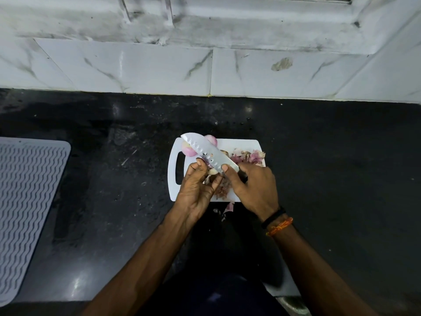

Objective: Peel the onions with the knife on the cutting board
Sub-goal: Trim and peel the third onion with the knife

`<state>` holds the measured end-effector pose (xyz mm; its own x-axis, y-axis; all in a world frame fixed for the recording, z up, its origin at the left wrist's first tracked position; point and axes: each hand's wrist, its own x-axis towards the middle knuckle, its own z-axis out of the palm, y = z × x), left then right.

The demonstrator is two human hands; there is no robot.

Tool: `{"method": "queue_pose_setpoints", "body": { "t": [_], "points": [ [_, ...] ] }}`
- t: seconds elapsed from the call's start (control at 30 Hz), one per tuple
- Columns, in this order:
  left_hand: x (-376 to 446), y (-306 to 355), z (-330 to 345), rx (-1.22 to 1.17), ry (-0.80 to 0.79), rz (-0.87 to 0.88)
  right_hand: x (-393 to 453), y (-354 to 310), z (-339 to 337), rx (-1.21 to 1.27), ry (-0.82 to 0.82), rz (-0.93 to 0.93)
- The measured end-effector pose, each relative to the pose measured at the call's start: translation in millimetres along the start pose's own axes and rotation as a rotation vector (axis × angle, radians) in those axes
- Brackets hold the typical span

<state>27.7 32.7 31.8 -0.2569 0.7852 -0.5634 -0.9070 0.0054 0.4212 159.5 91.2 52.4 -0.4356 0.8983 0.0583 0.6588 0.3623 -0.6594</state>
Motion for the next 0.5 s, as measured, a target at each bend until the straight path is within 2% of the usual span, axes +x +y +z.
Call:
{"method": "queue_pose_setpoints", "body": {
  "t": [0.2,0.5],
  "points": [
    [-2.0,-0.1,4.5,-0.02,-0.008,-0.002,6.2,-2.0,-0.6,0.01,0.073,0.079],
    [3.5,-5.0,0.4,0.015,0.078,-0.006,0.0,-0.3,8.5,0.023,0.05,-0.017]
  ]
}}
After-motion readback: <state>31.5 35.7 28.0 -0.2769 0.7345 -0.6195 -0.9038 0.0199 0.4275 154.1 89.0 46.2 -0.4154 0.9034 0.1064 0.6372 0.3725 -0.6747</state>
